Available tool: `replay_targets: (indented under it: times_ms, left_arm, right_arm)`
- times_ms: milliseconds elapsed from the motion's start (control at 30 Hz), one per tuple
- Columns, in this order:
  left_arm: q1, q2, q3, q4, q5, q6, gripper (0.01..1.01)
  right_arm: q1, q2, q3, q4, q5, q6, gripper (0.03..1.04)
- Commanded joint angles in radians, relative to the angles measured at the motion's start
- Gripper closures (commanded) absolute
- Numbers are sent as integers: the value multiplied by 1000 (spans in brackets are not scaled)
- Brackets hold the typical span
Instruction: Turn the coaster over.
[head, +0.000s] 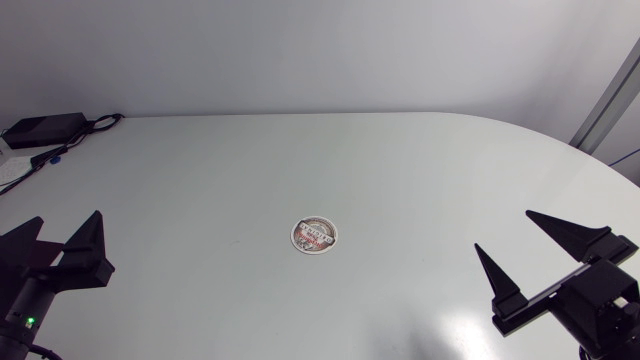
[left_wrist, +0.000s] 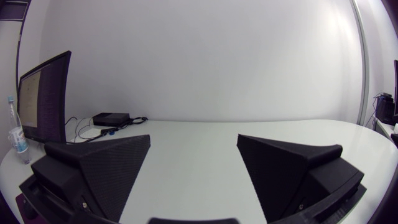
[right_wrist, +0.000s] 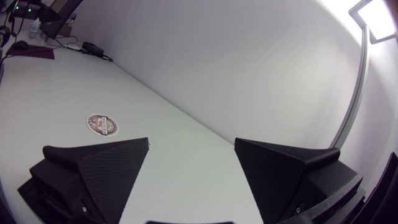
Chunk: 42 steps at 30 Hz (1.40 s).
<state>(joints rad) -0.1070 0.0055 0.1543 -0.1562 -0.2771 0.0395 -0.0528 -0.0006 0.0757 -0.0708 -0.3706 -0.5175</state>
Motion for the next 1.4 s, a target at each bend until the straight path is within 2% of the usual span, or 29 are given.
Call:
replay_targets:
  times_ms: [0,300,833,867,967,1367]
  left_arm:
    - [-7,-19,-27,14,-10,-18,48]
    - [-8,-19,-27,14,-13,-18,48]
    - [-8,-19,-24,12,-19,-18,48]
    - [-8,-19,-24,12,-19,-18,48]
    - [-7,-19,-24,12,-19,-18,48]
    - [-7,-19,-24,10,-22,-16,48]
  right_arm:
    - [-13,-10,-42,2,-7,103,66]
    - [-22,-10,-42,6,12,246,66]
    - [-33,-10,-45,17,55,251,66]
    - [-33,-10,-45,19,55,278,66]
    - [-36,-10,-45,19,55,452,66]
    - [-53,-12,-44,20,53,455,66]
